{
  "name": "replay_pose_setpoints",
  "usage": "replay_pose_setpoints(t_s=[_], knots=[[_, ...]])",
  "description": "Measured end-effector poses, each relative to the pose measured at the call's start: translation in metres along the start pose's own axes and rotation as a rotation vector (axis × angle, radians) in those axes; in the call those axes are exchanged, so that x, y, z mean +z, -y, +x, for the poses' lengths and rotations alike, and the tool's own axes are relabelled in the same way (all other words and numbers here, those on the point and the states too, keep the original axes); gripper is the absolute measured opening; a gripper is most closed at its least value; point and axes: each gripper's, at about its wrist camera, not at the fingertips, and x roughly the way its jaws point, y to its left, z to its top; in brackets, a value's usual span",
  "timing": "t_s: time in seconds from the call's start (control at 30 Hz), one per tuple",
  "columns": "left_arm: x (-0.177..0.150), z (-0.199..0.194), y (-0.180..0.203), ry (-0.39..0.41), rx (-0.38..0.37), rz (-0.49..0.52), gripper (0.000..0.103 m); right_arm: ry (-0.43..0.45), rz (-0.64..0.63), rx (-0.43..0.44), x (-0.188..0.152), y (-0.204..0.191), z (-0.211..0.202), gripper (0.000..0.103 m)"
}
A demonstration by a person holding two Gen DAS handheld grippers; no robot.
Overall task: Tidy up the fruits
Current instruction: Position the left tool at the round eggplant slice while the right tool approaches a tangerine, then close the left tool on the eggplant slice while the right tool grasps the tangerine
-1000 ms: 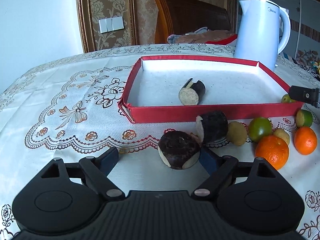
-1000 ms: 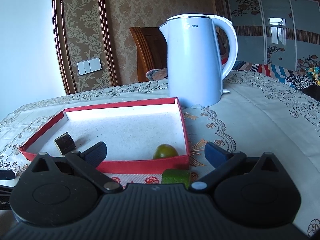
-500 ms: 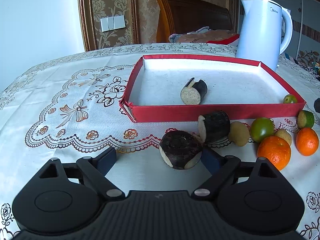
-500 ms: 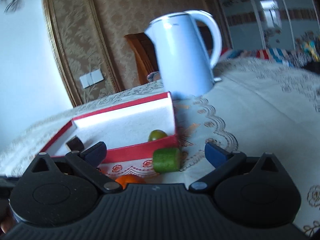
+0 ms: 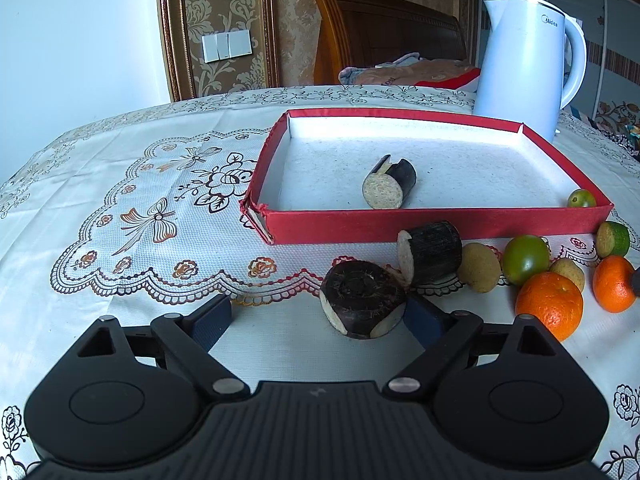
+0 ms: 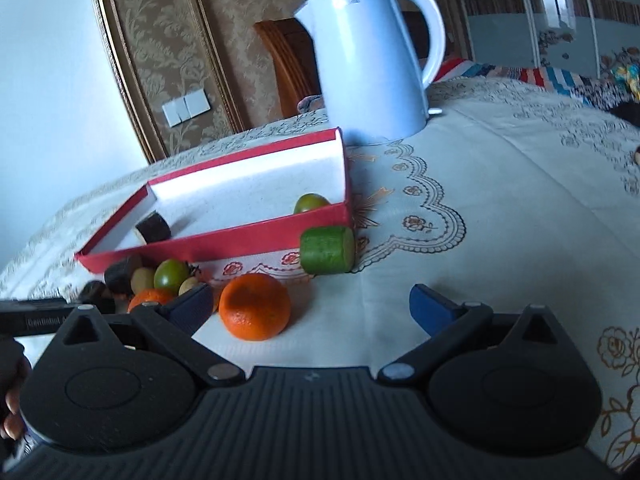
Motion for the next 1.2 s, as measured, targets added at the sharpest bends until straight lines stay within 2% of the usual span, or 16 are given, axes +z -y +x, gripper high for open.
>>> replay_pose_setpoints(t_s=[0.2,0.53,0.63,0.77,1.0,1.13,1.2], knots=[[0.000,0.000,0.000,0.000,0.001,0.000,0.094,-0.070,-0.140,-0.068,-0.001,-0.024,0.011,0.103],[0.000,0.001,-0.002,-0.001,0.002,-0.002,0.095,-0.069,-0.168,-0.095,0.002,-0.032,0.015,0.098],[0.000,0.001,-0.002,-0.001,0.002,-0.002,0.095,-0.069,-0.183,-0.094,0.003,-0.037,0.018,0.095],[0.000,0.001,-0.002,-0.001,0.002,-0.002,0.095,-0.089,-0.194,-0.070,0.004,-0.041,0.024,0.083],[-0.001,0.001,-0.003,-0.001,0.003,-0.004,0.096,-0.084,-0.185,-0.063,0.003,-0.040,0.023,0.080],[-0.001,0.001,-0.003,-0.001,0.003,-0.004,0.096,-0.079,-0.184,-0.066,0.003,-0.040,0.023,0.076],[-0.001,0.001,-0.003,-0.001,0.002,-0.004,0.096,-0.076,-0.186,-0.066,0.003,-0.040,0.022,0.071]])
